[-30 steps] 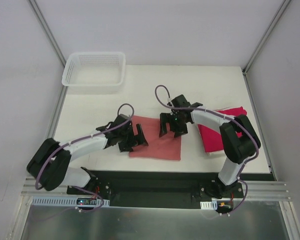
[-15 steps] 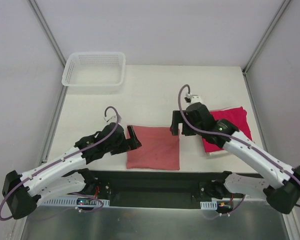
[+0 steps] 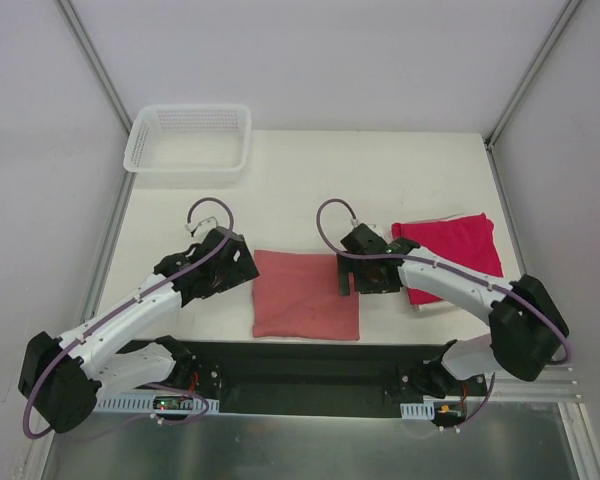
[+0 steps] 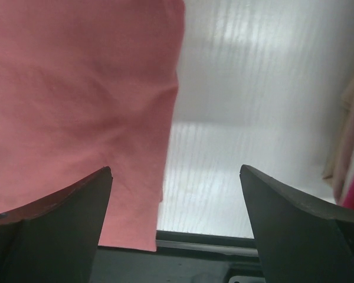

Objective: Fold and stack the t-shirts
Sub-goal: Put the neatly folded tshirt into the corner of the board with the right arm

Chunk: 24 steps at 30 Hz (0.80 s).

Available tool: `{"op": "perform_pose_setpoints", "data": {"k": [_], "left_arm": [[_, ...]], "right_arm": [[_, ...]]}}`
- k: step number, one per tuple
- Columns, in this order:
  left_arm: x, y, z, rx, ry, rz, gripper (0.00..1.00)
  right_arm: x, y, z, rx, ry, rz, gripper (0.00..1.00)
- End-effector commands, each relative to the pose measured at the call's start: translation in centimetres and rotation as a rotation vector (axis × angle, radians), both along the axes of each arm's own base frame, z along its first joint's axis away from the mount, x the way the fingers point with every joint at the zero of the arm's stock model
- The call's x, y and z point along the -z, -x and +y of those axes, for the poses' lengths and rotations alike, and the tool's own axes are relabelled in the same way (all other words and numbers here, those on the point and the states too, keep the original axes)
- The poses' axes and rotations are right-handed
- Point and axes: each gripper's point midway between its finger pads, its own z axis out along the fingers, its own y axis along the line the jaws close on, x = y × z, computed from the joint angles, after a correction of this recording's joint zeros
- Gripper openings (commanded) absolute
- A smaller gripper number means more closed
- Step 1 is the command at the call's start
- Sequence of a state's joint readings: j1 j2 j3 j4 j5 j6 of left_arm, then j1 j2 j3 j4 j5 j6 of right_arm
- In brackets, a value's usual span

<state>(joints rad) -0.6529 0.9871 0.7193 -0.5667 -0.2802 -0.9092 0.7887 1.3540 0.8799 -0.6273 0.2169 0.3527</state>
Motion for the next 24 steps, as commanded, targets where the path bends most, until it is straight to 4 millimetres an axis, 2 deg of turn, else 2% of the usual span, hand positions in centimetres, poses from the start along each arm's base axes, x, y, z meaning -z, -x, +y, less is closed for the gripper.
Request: {"op": "perform_pose_setpoints", "data": {"k": [1, 5, 9, 13, 17, 21, 24], "left_arm": [[2.4, 1.2, 0.9, -0.009, -0.033, 0.108, 0.99], [3.5, 1.7, 1.3, -0.025, -0.043, 0.141, 0.99], [3.8, 1.9, 1.6, -0.030, -0.047, 0.149, 0.99], [4.1, 2.1, 1.6, -0.045, -0.042, 0.160, 0.99], [4.3, 2.2, 1.6, -0.058, -0.035, 0.170, 0.99], [4.4, 2.3, 1.6, -0.063, -0.031, 0.172, 0.99], [4.5, 2.5, 1.6, -0.061, -0.025, 0.174, 0.99]], "right_arm": [[0.9, -1.7, 3.6, 0.007, -0.092, 0.052, 0.91], [3.2, -1.9, 4.4, 0.028, -0.103, 0.127, 0.84], [5.1, -1.5, 4.5, 0.036, -0.099, 0.171, 0.72], [6.7, -0.3, 5.4, 0.038, -0.136, 0.232, 0.62], [7.3, -0.5, 6.0, 0.042, -0.099, 0.207, 0.38], [7.7, -0.3, 7.0, 0.019, -0.055, 0.195, 0.27], [7.9, -0.3, 7.3, 0.004, -0.016, 0.184, 0.13]]}}
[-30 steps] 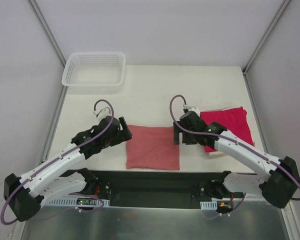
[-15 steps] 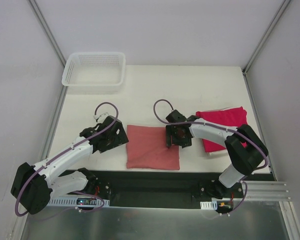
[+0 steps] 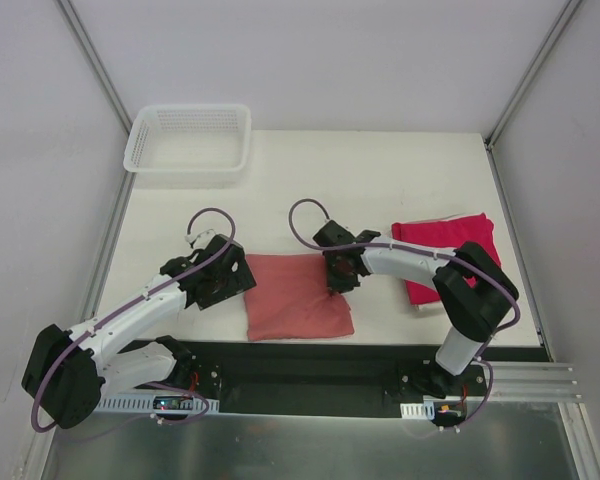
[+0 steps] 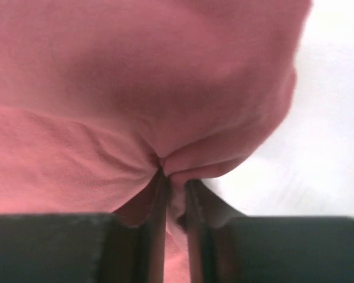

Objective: Fold and stack the t-shirts
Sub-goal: Put the neatly folded tshirt into the corner of the board with the right arm

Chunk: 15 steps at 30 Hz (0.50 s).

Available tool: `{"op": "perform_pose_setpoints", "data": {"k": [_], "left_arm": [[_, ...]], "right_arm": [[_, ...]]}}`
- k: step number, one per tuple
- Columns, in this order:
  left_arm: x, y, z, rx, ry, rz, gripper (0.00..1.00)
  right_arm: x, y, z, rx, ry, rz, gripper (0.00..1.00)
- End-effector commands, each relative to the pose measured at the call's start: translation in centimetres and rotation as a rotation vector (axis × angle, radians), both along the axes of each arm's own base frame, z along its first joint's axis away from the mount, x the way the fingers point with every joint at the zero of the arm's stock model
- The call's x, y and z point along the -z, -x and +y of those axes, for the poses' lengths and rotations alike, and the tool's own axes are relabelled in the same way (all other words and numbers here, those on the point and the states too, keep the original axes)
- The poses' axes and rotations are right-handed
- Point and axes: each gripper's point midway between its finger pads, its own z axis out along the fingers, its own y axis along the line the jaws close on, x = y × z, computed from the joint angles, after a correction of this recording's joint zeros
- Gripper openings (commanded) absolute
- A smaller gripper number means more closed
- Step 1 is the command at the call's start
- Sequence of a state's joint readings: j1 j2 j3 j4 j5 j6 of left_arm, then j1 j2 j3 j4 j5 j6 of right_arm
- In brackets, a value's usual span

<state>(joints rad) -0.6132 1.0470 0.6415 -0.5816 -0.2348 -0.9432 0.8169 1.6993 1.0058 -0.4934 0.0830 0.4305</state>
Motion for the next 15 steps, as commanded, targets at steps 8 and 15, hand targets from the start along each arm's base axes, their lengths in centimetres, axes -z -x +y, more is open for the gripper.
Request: {"op": "perform_pose_setpoints", "data": {"k": [8, 15], "left_arm": [[-0.3, 0.6, 0.4, -0.015, 0.029, -0.011, 0.99], [-0.7, 0.2, 0.9, -0.020, 0.017, -0.037, 0.99]], "right_arm": [[-3.8, -3.3, -4.5, -0.100, 0.419, -0.276, 0.01], [-12.7, -4.1, -11.7, -0.124, 0.803, -0.448, 0.01]]}}
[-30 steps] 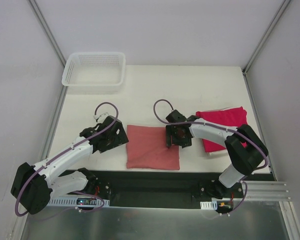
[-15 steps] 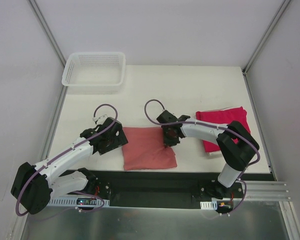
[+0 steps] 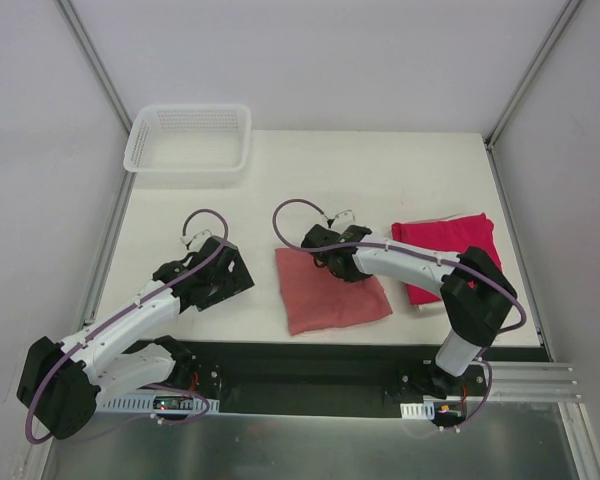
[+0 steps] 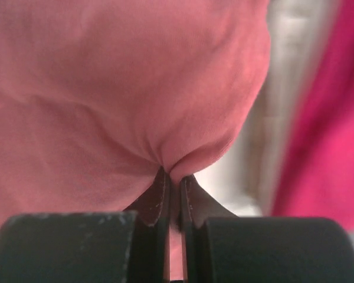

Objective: Fold and stack the t-shirts
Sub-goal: Put the neatly folded tshirt into the corner of the board with the right arm

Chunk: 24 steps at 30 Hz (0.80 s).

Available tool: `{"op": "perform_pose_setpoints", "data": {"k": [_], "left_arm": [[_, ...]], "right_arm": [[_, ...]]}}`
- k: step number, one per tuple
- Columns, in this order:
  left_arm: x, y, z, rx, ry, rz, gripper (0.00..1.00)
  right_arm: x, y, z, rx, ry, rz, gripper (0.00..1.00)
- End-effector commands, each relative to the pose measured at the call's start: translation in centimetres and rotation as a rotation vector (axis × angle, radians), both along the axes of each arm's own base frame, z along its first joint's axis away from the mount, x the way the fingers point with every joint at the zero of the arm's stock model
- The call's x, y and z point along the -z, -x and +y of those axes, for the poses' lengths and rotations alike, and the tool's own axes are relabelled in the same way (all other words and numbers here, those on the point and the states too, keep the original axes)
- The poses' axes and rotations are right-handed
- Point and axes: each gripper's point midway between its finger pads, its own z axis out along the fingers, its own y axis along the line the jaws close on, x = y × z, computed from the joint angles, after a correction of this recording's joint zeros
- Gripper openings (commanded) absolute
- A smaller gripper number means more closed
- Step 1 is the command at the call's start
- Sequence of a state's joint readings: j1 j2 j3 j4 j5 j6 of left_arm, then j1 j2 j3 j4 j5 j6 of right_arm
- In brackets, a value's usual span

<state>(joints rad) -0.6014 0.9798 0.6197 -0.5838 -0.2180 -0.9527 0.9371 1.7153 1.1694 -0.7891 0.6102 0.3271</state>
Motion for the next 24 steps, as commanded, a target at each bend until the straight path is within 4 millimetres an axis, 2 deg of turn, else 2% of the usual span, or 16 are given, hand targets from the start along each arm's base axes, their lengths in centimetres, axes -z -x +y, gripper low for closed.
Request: {"op": "perform_pose_setpoints", "data": {"k": [1, 12, 20, 24], "left_arm": [[-0.1, -0.2, 0.8, -0.007, -0.027, -0.012, 0.99], [-0.2, -0.5, 1.1, -0.004, -0.045, -0.012, 0.99], [0.0, -0.6, 1.3, -0.003, -0.063, -0.008, 0.99], [-0.2, -0.7, 1.4, -0.003, -0.065, -0.016, 0.99]], "right_arm": [[-8.5, -1.0, -6.8, -0.004, 0.326, -0.177, 0.01], [-16.5, -0.2, -10.5, 0.037, 0.409, -0.297, 0.01], [-19.0, -0.3, -12.6, 0.086, 0.425, -0.311, 0.01], [-20.1, -0.2, -12.9, 0.077, 0.391, -0.303, 0.01]]}}
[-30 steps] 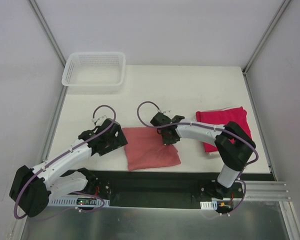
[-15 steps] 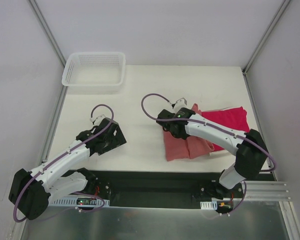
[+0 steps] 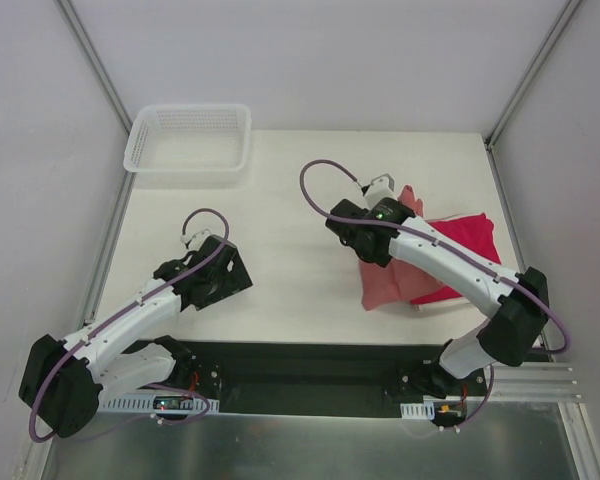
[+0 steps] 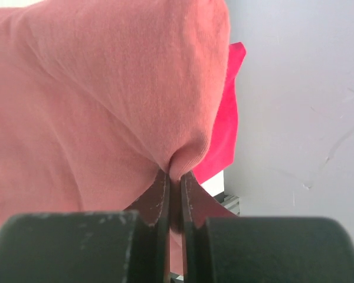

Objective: Fold and stack the t-shirts
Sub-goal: Put the neatly folded tshirt into the corner of the board with the right arm

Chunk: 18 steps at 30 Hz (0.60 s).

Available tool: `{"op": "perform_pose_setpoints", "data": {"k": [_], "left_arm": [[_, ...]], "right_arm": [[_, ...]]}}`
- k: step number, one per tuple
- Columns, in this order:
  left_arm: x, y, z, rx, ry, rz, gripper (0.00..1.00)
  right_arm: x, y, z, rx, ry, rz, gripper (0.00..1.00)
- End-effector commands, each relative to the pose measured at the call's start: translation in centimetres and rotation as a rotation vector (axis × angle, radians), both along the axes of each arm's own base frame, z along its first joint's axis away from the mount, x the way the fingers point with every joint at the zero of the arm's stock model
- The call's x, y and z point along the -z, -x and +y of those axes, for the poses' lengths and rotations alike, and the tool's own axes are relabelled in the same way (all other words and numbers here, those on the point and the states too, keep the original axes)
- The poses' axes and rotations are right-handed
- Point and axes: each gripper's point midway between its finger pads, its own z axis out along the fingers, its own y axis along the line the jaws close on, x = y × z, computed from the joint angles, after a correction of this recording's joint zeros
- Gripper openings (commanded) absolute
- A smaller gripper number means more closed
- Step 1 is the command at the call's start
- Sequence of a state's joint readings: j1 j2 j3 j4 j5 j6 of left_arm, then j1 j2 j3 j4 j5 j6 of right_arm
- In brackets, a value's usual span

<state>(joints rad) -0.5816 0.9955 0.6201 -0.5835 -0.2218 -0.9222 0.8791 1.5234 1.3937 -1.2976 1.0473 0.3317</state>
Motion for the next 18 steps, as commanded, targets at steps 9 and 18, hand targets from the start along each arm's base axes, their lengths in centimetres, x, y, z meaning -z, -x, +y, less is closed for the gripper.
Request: {"op": "perform_pose_setpoints", "data": {"k": [9, 18], "left_arm": [[-0.6, -0.7, 1.2, -0.016, -0.054, -0.040, 0.99], [-0.8, -1.0, 1.6, -0.021, -0.069, -0.056, 0.99]], "right_arm": [[-7.3, 2.8, -2.7, -0.101, -0.123, 0.030, 0.01], [-9.3, 3.5, -4.0, -0.131, -0.226, 0.061, 0.01]]}}
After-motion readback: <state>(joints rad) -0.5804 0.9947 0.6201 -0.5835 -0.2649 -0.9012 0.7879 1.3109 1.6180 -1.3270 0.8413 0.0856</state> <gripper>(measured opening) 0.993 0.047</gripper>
